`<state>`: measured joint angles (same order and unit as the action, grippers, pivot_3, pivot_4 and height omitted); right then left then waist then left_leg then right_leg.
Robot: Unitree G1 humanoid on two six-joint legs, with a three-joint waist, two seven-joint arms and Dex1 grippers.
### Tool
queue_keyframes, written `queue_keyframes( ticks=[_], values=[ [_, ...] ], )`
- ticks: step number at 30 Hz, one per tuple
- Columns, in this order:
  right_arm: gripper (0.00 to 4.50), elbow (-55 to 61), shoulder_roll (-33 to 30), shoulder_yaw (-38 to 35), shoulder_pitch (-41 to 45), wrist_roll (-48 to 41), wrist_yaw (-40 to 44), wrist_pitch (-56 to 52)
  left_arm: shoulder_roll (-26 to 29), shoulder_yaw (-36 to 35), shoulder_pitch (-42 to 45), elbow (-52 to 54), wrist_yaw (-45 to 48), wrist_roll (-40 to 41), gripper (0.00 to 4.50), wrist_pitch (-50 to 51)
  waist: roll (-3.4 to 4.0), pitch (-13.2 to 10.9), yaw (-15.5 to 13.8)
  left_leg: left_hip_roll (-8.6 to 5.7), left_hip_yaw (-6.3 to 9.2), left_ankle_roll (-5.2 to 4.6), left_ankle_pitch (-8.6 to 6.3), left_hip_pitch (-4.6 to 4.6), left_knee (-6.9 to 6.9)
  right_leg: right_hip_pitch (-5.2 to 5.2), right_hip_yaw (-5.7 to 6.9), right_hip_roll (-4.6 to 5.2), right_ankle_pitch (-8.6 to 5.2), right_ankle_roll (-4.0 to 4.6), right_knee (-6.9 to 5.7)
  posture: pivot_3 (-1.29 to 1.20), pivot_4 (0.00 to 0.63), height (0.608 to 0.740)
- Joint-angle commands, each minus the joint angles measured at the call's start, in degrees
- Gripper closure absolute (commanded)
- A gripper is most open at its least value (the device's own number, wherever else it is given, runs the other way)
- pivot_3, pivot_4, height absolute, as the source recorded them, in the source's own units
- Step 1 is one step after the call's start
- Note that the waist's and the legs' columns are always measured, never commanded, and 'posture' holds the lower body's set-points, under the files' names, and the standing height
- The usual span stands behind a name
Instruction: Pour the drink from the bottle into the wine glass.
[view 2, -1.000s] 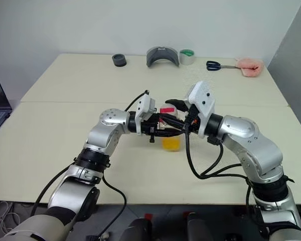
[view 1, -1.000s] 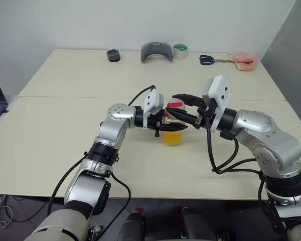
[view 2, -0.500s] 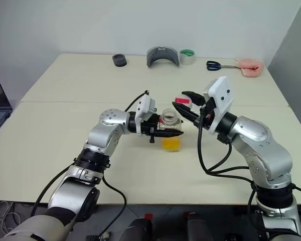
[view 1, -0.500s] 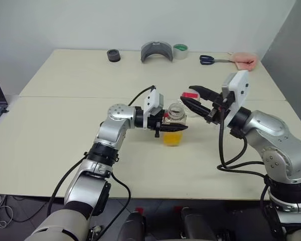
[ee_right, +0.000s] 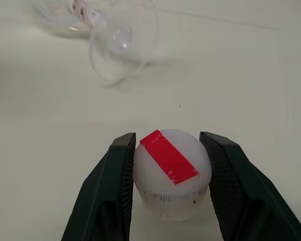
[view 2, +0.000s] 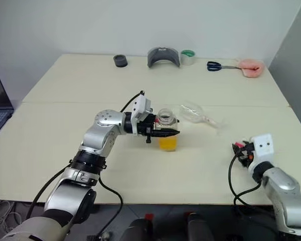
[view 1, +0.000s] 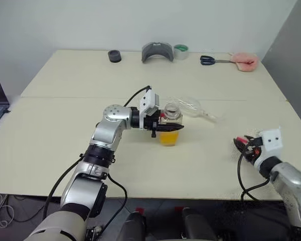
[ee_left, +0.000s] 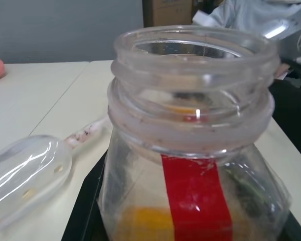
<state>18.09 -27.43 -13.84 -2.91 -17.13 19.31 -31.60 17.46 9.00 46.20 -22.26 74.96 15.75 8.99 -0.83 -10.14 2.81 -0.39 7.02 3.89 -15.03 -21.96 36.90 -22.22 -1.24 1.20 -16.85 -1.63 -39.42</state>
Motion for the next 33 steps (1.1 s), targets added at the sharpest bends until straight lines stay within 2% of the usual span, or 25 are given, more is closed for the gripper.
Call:
queue_keyframes(
  ticks=[1, 9, 15, 18, 21, 26, 30, 33],
  values=[
    [2.78, -2.7, 0.9, -0.2, 1.4, 2.1, -1.8, 2.7, 0.0, -1.0, 0.7, 2.6, -0.5, 1.6, 2.81, -0.1, 0.0, 0.0, 0.2, 0.02, 0.0, 0.0, 0.0, 0.02, 0.0, 0.0, 0.0, -0.03, 0.0, 0.0, -0.02, 0.0, 0.15, 0.74],
    [0.02, -0.7, -0.3, -2.0, 0.0, 0.8, 0.2, 1.6, 0.4, -1.6, 0.3, 3.5, -2.0, 1.5, 2.81, 0.5, 0.0, 0.0, 0.1, -0.01, -0.03, 0.0, 0.0, 0.01, 0.01, 0.01, -0.06, 0.0, 0.0, 0.0, -0.02, 0.0, 0.15, 0.74],
    [0.0, 4.7, -6.2, -2.1, -2.4, 1.9, 4.5, 2.9, 1.2, -3.1, 0.3, 4.0, -5.5, 1.3, 2.81, 1.3, 0.0, 0.0, 0.1, -0.01, -0.06, 0.0, 0.0, 0.02, 0.02, 0.01, -0.08, 0.0, -0.01, -0.01, -0.03, 0.0, 0.15, 0.74],
    [0.0, 12.3, -8.3, -2.0, 0.5, -5.6, 9.4, -0.9, 2.4, -5.1, -0.1, 4.4, -10.5, 0.1, 2.81, 1.5, 0.0, 0.0, 0.5, 0.02, -0.06, 0.0, 0.0, 0.05, 0.01, 0.01, -0.09, -0.02, -0.01, -0.01, -0.04, 0.0, 0.15, 0.74],
    [0.0, 18.2, -9.8, 1.8, 7.3, -13.4, 13.0, -7.2, 3.6, -7.7, -0.9, 4.6, -17.6, -1.2, 2.81, 1.8, 0.01, 0.0, 0.8, 0.05, -0.06, 0.0, 0.0, 0.08, 0.02, 0.01, -0.1, -0.04, -0.01, -0.02, -0.07, 0.0, 0.15, 0.74],
    [0.0, 17.5, -7.4, 12.8, 22.5, -15.1, 13.3, -12.5, 6.2, -12.5, -2.1, 4.1, -29.0, -2.9, 2.81, 3.3, -0.06, -0.1, 0.5, 0.04, 0.08, 0.0, 0.0, 0.03, 0.03, 0.04, 0.05, -0.03, -0.01, -0.01, 0.0, 0.0, 0.15, 0.74],
    [0.0, 12.0, -3.1, 21.2, 30.9, -10.9, 12.9, -11.7, 8.1, -16.7, -1.6, 0.3, -38.4, -4.3, 2.81, 4.0, -0.12, -0.1, 0.3, 0.01, 0.19, 0.01, 0.01, -0.05, 0.05, 0.0, 0.15, 0.01, 0.0, 0.0, 0.02, 0.0, 0.15, 0.74],
    [0.0, 5.2, 2.8, 26.5, 37.3, -6.4, 11.0, -8.8, 9.7, -20.6, -1.1, -3.8, -44.9, -4.2, 2.81, 4.1, -0.14, -0.1, 0.2, -0.03, 0.23, 0.03, 0.01, -0.1, 0.05, -0.03, 0.2, 0.08, 0.01, 0.01, 0.04, 0.0, 0.15, 0.74]
  ],
)
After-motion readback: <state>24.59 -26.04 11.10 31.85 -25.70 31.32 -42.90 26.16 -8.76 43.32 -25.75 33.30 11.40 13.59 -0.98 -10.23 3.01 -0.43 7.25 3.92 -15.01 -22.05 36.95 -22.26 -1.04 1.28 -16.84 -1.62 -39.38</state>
